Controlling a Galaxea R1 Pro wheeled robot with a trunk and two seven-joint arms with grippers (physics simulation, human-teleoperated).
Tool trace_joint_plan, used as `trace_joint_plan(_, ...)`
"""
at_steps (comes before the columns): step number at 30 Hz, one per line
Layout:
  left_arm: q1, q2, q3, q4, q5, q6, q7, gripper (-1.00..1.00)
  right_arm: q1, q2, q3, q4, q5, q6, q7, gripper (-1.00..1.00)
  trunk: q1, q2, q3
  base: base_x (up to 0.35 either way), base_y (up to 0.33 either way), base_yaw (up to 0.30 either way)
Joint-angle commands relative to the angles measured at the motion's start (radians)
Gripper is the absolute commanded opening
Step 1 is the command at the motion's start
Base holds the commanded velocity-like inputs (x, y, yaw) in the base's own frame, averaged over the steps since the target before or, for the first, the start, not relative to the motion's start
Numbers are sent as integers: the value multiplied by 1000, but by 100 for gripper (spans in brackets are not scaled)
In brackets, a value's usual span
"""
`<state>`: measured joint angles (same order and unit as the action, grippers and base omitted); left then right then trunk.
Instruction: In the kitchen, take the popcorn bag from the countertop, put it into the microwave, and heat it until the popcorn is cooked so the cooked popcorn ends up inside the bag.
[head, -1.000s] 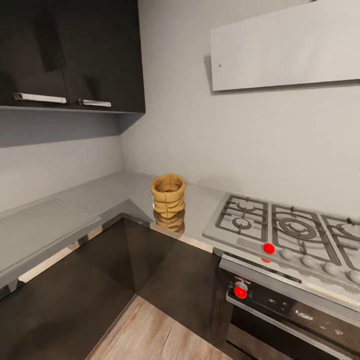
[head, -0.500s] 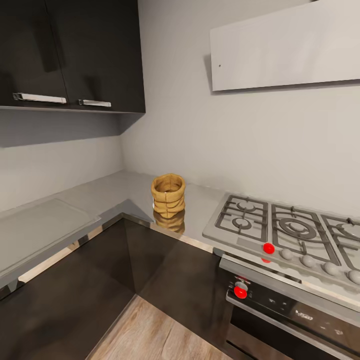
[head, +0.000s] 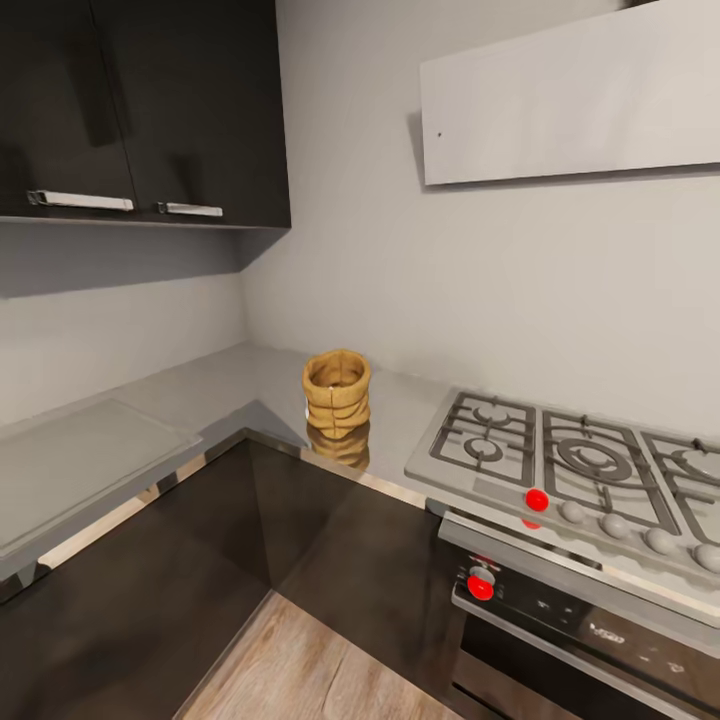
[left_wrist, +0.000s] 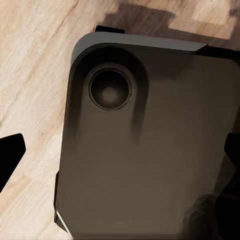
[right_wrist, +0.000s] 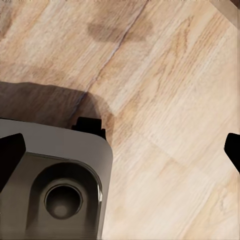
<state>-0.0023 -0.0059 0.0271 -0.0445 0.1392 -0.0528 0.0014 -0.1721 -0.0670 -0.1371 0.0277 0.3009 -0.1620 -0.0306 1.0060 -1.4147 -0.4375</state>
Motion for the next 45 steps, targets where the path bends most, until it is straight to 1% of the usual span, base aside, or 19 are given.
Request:
trace_joint_plan(1,0,0,2,0,7,-2,0,100,-1,0,-8,3,10,-5,-3,100,-4,7,2,0,0,0)
trace_joint_plan(35,-1,1,2,0,7,-2,0,100,-1,1,-7,3,11,-7,-3,100,-134,245,109,0,0,0)
trace_joint_plan(42,-1,1,2,-1,7,-2,0,100,-1,-1,-4,3,9,-6,0,100,-134,245,109,0,0,0)
trace_joint_plan(45,-1,1,2,-1,7,-1,-1,100,-2,-2,-3,-4,15,0,10,100,-134,245,109,0,0,0)
